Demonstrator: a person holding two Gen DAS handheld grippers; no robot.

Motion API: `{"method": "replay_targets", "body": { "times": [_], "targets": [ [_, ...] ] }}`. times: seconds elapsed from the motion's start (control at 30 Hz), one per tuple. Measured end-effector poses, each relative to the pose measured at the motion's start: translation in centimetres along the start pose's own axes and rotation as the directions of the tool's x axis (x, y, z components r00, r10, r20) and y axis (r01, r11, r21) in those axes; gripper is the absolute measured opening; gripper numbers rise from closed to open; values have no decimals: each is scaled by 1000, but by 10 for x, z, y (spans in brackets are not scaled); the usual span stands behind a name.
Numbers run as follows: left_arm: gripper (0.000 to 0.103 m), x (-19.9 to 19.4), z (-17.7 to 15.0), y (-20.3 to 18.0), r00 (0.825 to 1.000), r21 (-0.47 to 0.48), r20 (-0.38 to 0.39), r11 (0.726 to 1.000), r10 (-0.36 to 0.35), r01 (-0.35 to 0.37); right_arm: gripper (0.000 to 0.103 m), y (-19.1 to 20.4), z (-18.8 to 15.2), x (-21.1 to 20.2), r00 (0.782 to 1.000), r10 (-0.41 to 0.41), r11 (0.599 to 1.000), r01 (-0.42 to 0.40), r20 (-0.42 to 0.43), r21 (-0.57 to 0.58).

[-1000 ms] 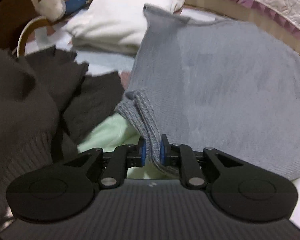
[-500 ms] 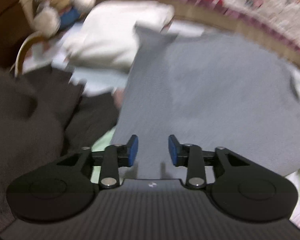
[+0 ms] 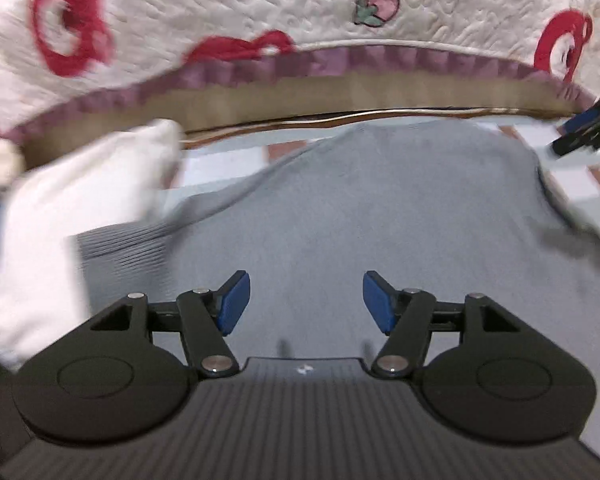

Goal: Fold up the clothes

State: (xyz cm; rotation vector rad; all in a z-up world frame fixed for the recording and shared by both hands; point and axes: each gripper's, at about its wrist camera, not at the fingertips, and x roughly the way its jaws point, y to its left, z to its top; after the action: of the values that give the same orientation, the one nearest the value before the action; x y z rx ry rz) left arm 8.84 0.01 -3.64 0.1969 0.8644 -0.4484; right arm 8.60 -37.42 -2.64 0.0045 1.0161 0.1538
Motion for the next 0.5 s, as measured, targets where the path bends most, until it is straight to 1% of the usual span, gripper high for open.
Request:
{"method": "replay_targets", "body": {
  "times": [0.03, 0.07, 0.1, 0.17, 0.23, 0.3, 0.33, 0.37, 0.4, 0.47, 0.5],
  "targets": [
    [62, 16, 11, 7, 998, -40, 0, 997, -66, 66, 68, -6, 7, 10, 999, 46, 999, -46, 17, 22],
    [62, 31, 20, 12, 994, -76, -6, 991, -107, 106, 68, -12, 11, 20, 994, 100, 994, -101, 42, 35],
    [62, 48, 31, 12, 991, -90, -15, 988, -129, 128, 68, -19, 15, 32, 989, 140, 989, -143, 56, 42],
    [62, 81, 53, 12, 985, -112, -29, 980, -168, 164, 68, -33, 17, 51, 990, 121, 987, -127, 65, 96],
    [63, 110, 73, 2, 990, -57, -7, 988, -143, 142, 68, -48, 15, 68, 992, 112, 979, -121, 63, 162],
    [63, 138, 92, -7, 994, 6, 14, 994, -113, 113, 68, -62, 7, 73, 992, 108, 972, -117, 59, 204],
    [63, 151, 99, -14, 998, 76, 20, 995, -66, 64, 68, -68, 3, 76, 993, 106, 967, -116, 56, 225],
    [63, 165, 106, -21, 999, 144, 28, 989, -19, 15, 68, -75, -1, 79, 993, 105, 963, -115, 55, 245],
    [63, 177, 113, -27, 999, 208, 37, 978, 19, -26, 68, -82, -4, 81, 992, 115, 957, -127, 61, 262],
    [63, 198, 121, -30, 1000, 276, 24, 961, 10, -16, 68, -94, -11, 86, 988, 134, 944, -150, 74, 292],
    [63, 206, 126, -27, 1000, 257, 0, 966, -26, 25, 68, -96, -12, 88, 986, 145, 941, -164, 85, 295]
  ]
}}
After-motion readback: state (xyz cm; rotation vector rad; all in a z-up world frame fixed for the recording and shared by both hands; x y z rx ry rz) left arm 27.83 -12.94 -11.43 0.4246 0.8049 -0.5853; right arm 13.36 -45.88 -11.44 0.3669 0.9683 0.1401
